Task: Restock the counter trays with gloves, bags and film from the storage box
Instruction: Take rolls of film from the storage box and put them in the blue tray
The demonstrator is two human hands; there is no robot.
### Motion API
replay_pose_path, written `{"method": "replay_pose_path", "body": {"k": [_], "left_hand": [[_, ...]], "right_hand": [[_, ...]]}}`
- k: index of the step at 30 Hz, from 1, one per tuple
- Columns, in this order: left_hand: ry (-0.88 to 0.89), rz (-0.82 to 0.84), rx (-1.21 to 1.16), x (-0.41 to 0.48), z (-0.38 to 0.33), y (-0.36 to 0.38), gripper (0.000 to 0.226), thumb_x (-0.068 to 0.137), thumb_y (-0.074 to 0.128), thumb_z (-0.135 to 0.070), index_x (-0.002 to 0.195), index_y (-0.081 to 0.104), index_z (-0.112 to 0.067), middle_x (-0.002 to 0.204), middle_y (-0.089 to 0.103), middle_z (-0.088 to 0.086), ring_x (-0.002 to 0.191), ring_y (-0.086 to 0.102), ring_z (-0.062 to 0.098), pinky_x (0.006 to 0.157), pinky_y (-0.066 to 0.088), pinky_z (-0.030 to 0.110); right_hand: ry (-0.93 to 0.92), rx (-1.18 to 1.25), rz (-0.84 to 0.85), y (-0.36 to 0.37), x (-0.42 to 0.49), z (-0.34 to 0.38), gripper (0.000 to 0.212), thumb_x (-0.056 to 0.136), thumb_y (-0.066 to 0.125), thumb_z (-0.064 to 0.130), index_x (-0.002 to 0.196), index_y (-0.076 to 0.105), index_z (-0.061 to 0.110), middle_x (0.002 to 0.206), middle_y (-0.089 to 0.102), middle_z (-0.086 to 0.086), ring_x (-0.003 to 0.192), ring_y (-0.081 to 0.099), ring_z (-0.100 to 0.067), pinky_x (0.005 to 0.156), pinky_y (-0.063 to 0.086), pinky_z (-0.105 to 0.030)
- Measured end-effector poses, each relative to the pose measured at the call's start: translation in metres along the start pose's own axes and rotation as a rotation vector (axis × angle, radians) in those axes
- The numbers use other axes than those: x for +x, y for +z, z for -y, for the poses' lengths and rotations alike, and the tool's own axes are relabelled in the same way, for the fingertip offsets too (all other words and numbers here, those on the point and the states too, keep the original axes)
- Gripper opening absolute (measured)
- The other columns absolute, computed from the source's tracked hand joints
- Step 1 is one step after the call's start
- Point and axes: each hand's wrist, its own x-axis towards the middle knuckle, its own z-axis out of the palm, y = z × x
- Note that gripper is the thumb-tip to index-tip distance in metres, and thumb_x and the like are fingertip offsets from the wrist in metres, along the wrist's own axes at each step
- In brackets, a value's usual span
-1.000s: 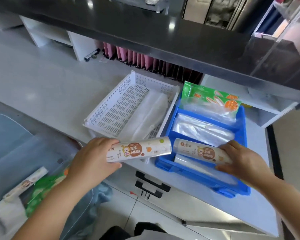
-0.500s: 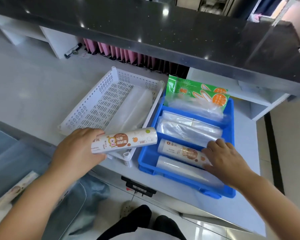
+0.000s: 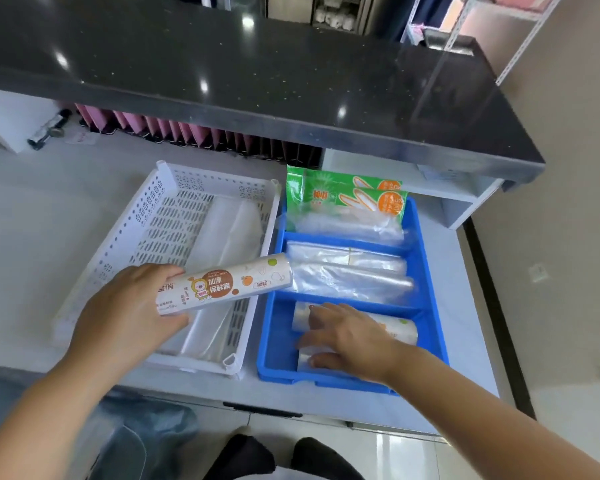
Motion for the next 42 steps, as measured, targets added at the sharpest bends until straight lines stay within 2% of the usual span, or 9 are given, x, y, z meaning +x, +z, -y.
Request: {"method": "replay_pose_path", "body": {"k": [7,10,16,22,27,30,33,37,42], "left_hand": [[0.055,0.035,-0.010,0.015,-0.009,0.005,0.059,0.054,0.086,-0.024,0.108,0.061,-0.021,0.093,0.063,-0.002,0.081,0.053,0.019,0.059,0.039,0.030],[0.084,0.032,-0.007,0.020,-0.016,0.005,0.057,0.055,0.086,-0.025,0.107,0.061,-0.024,0.088,0.060,-0.006,0.079,0.051,0.017,0.058,0.039,0.029],[0.132,0.043,0.021,0.022,-0.027,0.007,0.060,0.052,0.087,-0.027,0.106,0.061,-0.026,0.092,0.064,-0.005,0.082,0.055,0.019,0.058,0.035,0.029],[0.155,0.034,0.029,0.019,-0.028,0.006,0.059,0.052,0.087,-0.028,0.105,0.061,-0.026,0.090,0.063,-0.006,0.079,0.052,0.015,0.056,0.034,0.028],[0.178,0.029,0.000,0.018,-0.035,0.009,0.059,0.051,0.087,-0.023,0.104,0.062,-0.023,0.088,0.062,-0.005,0.076,0.046,0.012,0.056,0.032,0.028],[0.205,0.048,-0.031,0.018,-0.045,0.015,0.059,0.051,0.086,-0.020,0.105,0.062,-0.020,0.090,0.063,-0.002,0.077,0.045,0.013,0.059,0.035,0.030],[0.253,0.089,-0.065,0.017,-0.060,0.026,0.053,0.056,0.081,-0.014,0.104,0.061,-0.021,0.091,0.061,-0.004,0.079,0.043,0.012,0.062,0.034,0.029],[0.340,0.191,-0.074,0.012,-0.087,0.047,0.049,0.058,0.070,-0.013,0.104,0.059,-0.022,0.095,0.061,-0.004,0.087,0.048,0.016,0.070,0.036,0.026],[0.410,0.417,-0.125,-0.003,-0.127,0.082,0.055,0.076,0.066,-0.035,0.125,0.042,-0.026,0.118,0.048,-0.008,0.108,0.036,0.010,0.089,0.035,0.023]], "right_hand": [[-0.020,0.022,-0.044,-0.010,-0.016,0.005,0.020,0.084,0.063,0.037,0.098,0.065,0.023,0.111,0.054,-0.008,0.094,0.054,-0.027,0.076,0.050,-0.044],[-0.034,-0.041,-0.032,-0.010,-0.016,0.006,0.030,0.087,0.059,0.034,0.116,0.059,0.027,0.120,0.052,-0.009,0.101,0.052,-0.026,0.083,0.046,-0.039],[-0.073,-0.109,0.057,-0.007,-0.002,0.013,0.032,0.096,0.045,0.038,0.105,0.065,0.016,0.116,0.055,-0.013,0.101,0.048,-0.029,0.086,0.042,-0.043],[-0.021,-0.032,-0.046,-0.023,-0.024,0.008,0.033,0.092,0.051,0.042,0.116,0.057,0.020,0.127,0.050,-0.012,0.104,0.052,-0.031,0.089,0.043,-0.040],[0.073,0.063,-0.105,-0.023,-0.051,0.002,0.051,0.084,0.062,0.027,0.130,0.039,0.032,0.137,0.042,0.000,0.098,0.058,-0.029,0.067,0.048,-0.033],[0.095,0.252,-0.238,-0.029,-0.061,0.002,0.060,0.084,0.062,0.016,0.132,0.033,0.038,0.132,0.045,0.012,0.103,0.056,-0.021,0.075,0.053,-0.041],[0.211,0.518,-0.494,-0.053,-0.073,0.000,0.068,0.079,0.067,0.018,0.130,0.031,0.046,0.123,0.047,0.030,0.110,0.053,-0.004,0.093,0.047,-0.028],[0.331,0.597,-0.738,-0.085,-0.087,-0.002,0.069,0.071,0.072,0.019,0.125,0.036,0.041,0.118,0.056,0.020,0.110,0.055,-0.003,0.095,0.046,-0.025],[0.423,0.449,-0.758,-0.090,-0.101,-0.012,0.062,0.072,0.076,0.013,0.125,0.046,0.026,0.118,0.060,0.003,0.106,0.056,-0.018,0.091,0.049,-0.043]]}}
